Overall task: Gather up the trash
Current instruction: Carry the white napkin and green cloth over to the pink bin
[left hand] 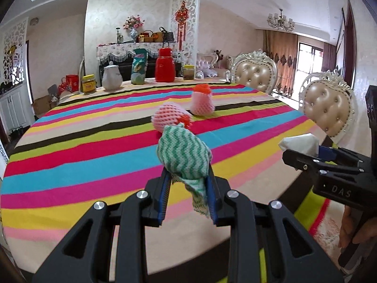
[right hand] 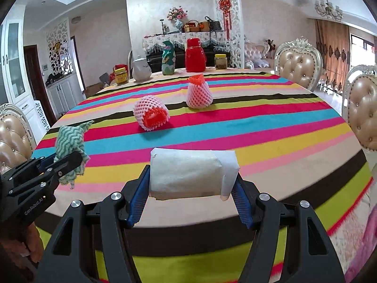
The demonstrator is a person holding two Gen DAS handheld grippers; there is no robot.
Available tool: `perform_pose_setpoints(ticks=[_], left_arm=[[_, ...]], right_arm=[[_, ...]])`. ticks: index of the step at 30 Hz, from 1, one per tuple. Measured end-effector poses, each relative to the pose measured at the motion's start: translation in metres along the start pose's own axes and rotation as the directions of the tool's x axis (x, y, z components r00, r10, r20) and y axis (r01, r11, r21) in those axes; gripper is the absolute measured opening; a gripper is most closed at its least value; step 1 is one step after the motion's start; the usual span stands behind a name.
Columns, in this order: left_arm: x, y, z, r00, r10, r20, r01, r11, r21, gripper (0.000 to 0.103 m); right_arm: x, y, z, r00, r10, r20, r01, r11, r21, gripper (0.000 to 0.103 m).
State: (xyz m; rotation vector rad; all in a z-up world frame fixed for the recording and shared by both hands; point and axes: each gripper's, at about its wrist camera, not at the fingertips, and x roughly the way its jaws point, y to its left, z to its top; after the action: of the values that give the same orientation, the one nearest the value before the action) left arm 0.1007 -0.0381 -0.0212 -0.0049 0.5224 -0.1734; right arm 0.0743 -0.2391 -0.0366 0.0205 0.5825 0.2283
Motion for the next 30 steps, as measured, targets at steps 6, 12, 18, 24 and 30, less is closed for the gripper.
perform_pose_setpoints(ticks=[6, 12, 18, 24, 30], left_arm=[[-0.01, -0.022, -0.011, 1.0, -0.027, 0.003, 0.026, 0.999, 0.03, 0.027], [-0.014, -0.041, -0.02, 0.998, -0.065, -0.008, 0.065, 0.996, 0.062, 0.028], [-0.017, -0.063, -0.023, 0.995, -0.103, -0.015, 0.104, 0.991, 0.085, 0.028], [-0.02, -0.093, -0.026, 0.982, -0.185, -0.018, 0.186, 0.975, 0.118, 0.028], [-0.024, -0.14, -0.028, 0.959, -0.281, -0.031, 0.282, 0.942, 0.182, 0.028]], right_arm=[[-0.025, -0.016, -0.02, 1.0, -0.018, 0.022, 0.017, 0.999, 0.031, 0.062], [-0.044, -0.025, -0.036, 0.999, -0.03, 0.039, 0.029, 0.999, 0.037, 0.062], [-0.067, -0.047, -0.054, 0.995, -0.069, 0.065, 0.065, 0.996, 0.064, 0.062], [-0.092, -0.069, -0.068, 0.991, -0.106, 0.084, 0.1, 0.992, 0.077, 0.062], [-0.125, -0.094, -0.084, 0.979, -0.171, 0.111, 0.162, 0.983, 0.086, 0.062]])
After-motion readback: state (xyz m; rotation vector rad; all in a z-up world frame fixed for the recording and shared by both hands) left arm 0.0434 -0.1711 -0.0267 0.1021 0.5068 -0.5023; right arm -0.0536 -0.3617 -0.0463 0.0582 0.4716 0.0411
